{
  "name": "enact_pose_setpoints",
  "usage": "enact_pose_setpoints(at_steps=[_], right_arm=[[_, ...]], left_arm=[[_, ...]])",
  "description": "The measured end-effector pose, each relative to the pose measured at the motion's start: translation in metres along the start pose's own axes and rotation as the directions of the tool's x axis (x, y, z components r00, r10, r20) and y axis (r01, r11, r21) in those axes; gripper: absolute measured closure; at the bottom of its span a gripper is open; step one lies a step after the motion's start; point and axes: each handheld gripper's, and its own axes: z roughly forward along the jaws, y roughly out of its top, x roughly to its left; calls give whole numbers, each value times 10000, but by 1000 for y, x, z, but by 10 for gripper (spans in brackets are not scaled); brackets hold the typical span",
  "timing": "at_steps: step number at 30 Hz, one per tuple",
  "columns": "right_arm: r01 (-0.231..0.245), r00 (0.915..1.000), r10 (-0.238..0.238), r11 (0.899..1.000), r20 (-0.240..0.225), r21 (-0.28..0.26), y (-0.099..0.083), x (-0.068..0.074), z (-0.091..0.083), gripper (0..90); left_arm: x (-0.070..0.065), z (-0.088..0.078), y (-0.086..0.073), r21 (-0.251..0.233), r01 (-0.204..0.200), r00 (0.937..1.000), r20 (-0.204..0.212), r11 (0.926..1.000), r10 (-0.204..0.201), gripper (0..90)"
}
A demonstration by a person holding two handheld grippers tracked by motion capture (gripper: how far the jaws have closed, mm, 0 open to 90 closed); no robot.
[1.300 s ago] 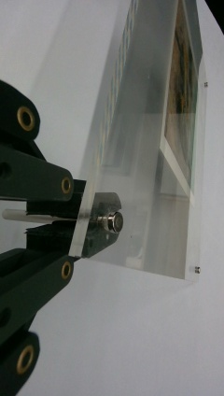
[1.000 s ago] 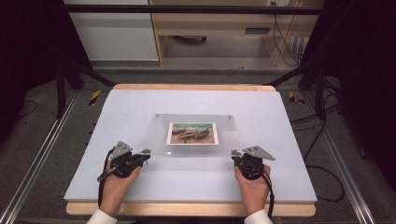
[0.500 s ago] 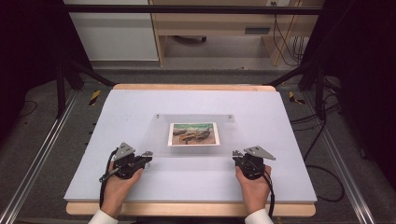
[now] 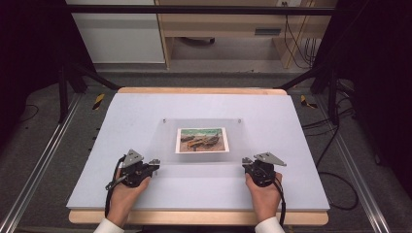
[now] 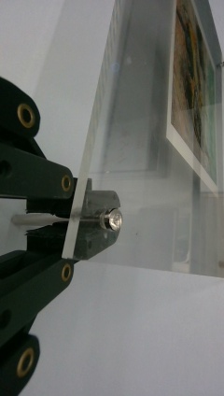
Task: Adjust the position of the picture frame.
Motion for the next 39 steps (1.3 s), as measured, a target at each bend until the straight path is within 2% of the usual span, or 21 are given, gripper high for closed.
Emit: enact_pose_setpoints(at_steps=[14,20,25,31,33,34,35,37,39], right_arm=[[3,10000,-3,10000,-25,-3,0,2,0,832],[42,10000,-42,10000,-30,-1,0,2,1,830],[91,9999,-92,10000,-73,-19,1,4,0,828],[126,9999,-126,9999,-114,31,0,3,1,806],[83,9996,-80,9999,-268,102,0,5,1,731],[83,9996,-80,9999,-268,102,0,5,1,731],[67,9992,-61,9999,-388,135,0,5,1,691],[77,9986,-66,9998,-516,208,1,6,0,615],[266,9982,-253,9994,-540,235,2,6,-6,500]], left_arm=[[0,1,0,-129,-4,9998,-188,9999,2,841],[1,1,1,-51,-65,9999,-146,10000,64,840],[3,1,2,-187,-38,9997,-259,9998,33,840],[3,2,1,-23,-116,9997,-229,9999,115,837],[3,2,2,25,-63,10000,-47,10000,63,770],[3,2,2,25,-63,10000,-47,10000,63,732],[2,2,2,104,-58,10000,-8,9999,58,732],[1,0,3,199,-79,10000,-7,9998,79,643],[0,-1,3,387,-161,9998,151,9991,156,499]])
